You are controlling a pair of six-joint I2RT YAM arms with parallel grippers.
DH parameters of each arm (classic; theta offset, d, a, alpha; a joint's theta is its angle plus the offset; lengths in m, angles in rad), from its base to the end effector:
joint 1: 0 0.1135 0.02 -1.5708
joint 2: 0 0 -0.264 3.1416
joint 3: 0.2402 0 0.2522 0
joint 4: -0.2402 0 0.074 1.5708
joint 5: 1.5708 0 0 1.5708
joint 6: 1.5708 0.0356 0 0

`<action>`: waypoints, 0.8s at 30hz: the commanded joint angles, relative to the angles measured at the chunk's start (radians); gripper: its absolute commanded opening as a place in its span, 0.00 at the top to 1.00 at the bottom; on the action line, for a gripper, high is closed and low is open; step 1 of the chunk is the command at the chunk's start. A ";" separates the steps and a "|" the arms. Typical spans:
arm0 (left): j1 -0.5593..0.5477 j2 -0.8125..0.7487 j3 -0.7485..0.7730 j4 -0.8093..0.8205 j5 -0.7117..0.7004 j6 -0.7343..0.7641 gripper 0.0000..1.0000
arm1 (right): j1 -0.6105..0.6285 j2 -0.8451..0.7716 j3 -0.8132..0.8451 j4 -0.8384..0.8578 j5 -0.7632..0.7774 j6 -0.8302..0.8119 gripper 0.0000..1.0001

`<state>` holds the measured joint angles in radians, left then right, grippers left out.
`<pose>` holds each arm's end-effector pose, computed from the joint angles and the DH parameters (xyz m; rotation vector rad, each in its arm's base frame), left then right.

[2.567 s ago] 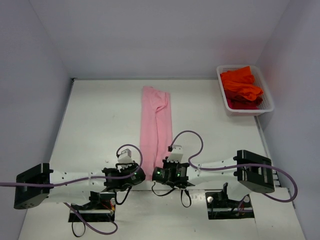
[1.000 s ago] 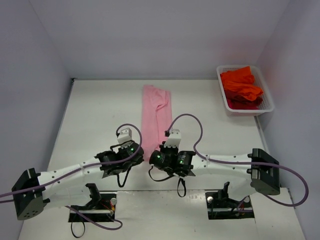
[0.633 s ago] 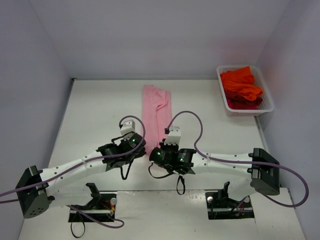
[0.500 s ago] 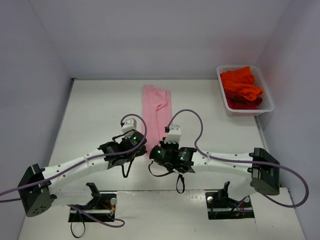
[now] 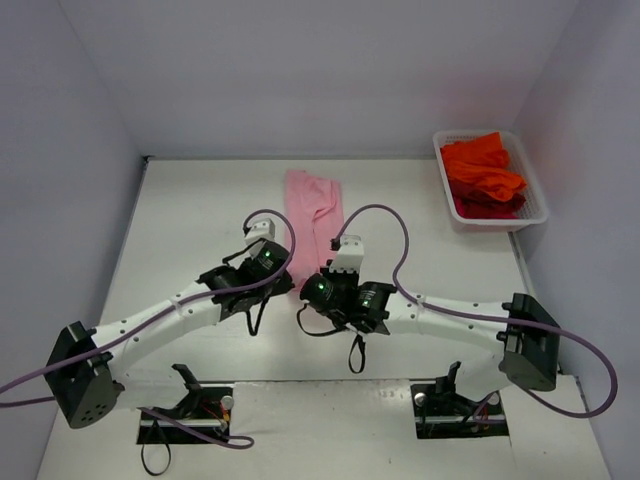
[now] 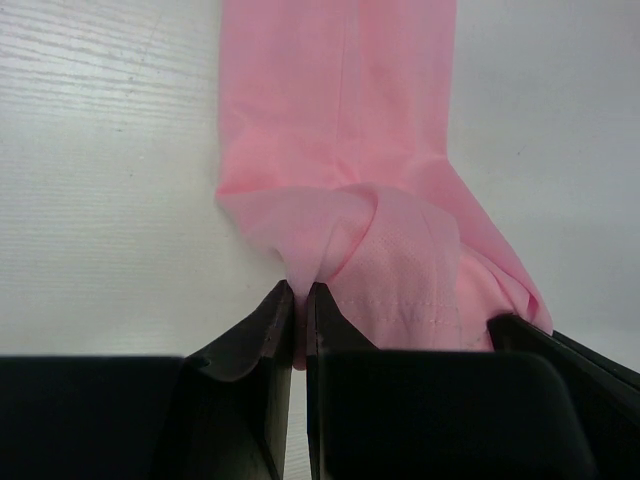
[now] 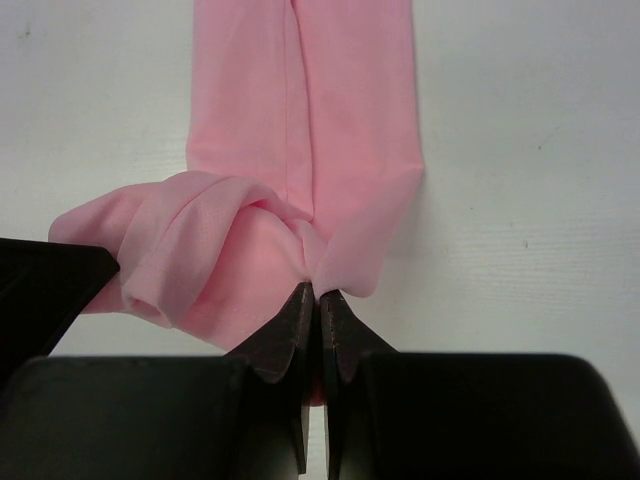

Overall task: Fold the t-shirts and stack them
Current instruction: Fold the tshirt

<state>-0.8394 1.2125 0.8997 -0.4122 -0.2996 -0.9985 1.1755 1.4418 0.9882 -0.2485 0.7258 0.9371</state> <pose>0.1813 -0.1863 0.2708 -0.3430 2.3108 -0.6205 0.1409 0.2764 0.2569 0.1162 2.1033 0.4501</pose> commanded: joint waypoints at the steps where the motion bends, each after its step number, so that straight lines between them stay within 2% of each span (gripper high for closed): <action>1: 0.023 0.015 0.073 0.046 0.016 0.054 1.00 | -0.016 0.011 0.056 0.028 0.057 -0.040 1.00; 14: 0.066 0.079 0.154 0.064 0.063 0.110 1.00 | -0.079 0.066 0.113 0.115 0.009 -0.155 1.00; 24: 0.141 0.123 0.206 0.081 0.128 0.159 1.00 | -0.157 0.092 0.147 0.176 -0.032 -0.236 1.00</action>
<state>-0.7227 1.3315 1.0416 -0.3870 -0.2001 -0.8757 1.0424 1.5360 1.0813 -0.1307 0.6830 0.7448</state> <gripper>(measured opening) 0.029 0.009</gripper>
